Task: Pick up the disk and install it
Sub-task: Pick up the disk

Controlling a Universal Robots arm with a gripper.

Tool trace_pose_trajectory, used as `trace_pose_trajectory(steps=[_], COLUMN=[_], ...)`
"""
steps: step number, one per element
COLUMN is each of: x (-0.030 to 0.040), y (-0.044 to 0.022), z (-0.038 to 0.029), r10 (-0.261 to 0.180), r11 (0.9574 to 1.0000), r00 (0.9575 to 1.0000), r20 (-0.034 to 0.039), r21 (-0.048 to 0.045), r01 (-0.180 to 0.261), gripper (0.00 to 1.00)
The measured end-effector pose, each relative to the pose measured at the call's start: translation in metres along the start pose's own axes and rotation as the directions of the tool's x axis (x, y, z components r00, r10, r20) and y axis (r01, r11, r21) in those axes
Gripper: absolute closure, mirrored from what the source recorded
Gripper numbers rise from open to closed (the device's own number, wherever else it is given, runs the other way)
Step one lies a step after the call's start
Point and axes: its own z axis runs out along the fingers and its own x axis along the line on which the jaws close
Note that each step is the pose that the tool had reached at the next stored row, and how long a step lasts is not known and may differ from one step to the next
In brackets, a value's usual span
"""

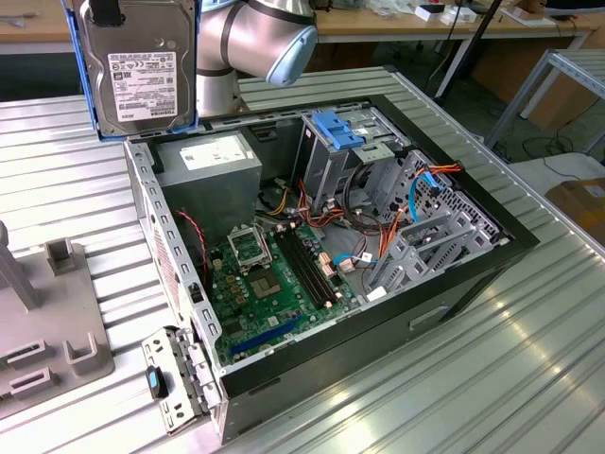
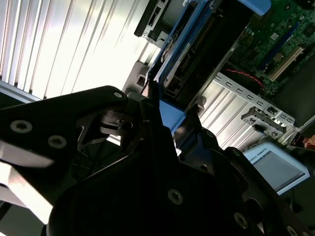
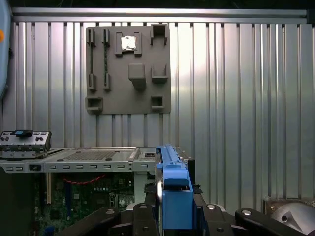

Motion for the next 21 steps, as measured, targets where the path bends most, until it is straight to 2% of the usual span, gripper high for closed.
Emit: trace_pose_trajectory(steps=[6, 16, 21], x=[0.0000, -0.0002, -0.0002], y=[-0.0002, -0.0150, -0.0187], z=[0.0000, -0.0005, -0.0005], r10=[0.000, 0.000, 0.000], r11=[1.0000, 1.0000, 1.0000], r00=[1.0000, 1.0000, 1.0000], r20=[-0.0001, -0.0002, -0.0001], r21=[0.0000, -0.0001, 0.0000], r01=[0.000, 0.000, 0.000], gripper=[0.63, 0.63, 0.63])
